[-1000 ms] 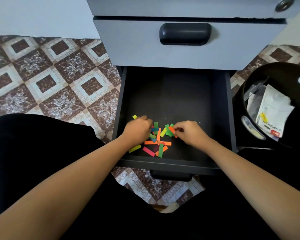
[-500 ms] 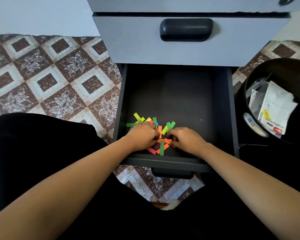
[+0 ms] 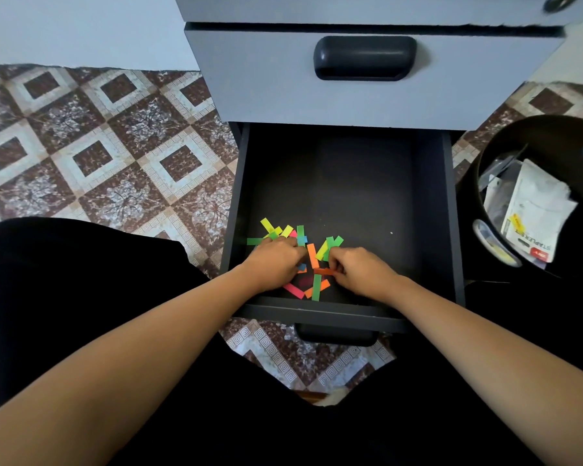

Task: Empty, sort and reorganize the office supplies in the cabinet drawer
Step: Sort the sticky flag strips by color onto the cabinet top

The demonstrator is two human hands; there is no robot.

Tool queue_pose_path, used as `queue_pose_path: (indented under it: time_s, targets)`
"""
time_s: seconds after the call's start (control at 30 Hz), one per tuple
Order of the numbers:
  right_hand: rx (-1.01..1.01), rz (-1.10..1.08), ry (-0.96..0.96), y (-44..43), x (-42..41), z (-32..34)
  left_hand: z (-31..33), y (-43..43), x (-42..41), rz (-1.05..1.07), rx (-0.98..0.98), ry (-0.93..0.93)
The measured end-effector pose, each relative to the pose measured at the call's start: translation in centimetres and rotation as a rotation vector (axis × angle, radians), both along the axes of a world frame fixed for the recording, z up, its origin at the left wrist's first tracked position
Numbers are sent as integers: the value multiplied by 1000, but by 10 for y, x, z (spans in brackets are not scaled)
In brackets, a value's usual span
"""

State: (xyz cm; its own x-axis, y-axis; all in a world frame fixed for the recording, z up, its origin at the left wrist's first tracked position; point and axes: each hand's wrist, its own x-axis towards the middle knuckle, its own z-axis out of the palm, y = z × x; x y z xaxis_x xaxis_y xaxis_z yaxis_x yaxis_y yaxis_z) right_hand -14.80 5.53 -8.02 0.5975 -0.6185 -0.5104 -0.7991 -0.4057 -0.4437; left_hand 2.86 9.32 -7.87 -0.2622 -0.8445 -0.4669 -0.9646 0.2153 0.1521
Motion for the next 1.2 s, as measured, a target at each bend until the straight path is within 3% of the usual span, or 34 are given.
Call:
queue_pose_path:
  time_s: [0.13,0.33,0.73,1.2]
  targets:
    - [88,-112,9,-9,-3,2,-1,-1,7,80,-12,-35]
    - [52,-127,69,-15,-1,9,-3,-2,9,176,-92,-69]
    - [170,-308,-50,-7,20,7,-6,-1,10,207,-112,-91]
    - [-230,-244,104,14,49,-16,-8,2,5,149,-65,-41]
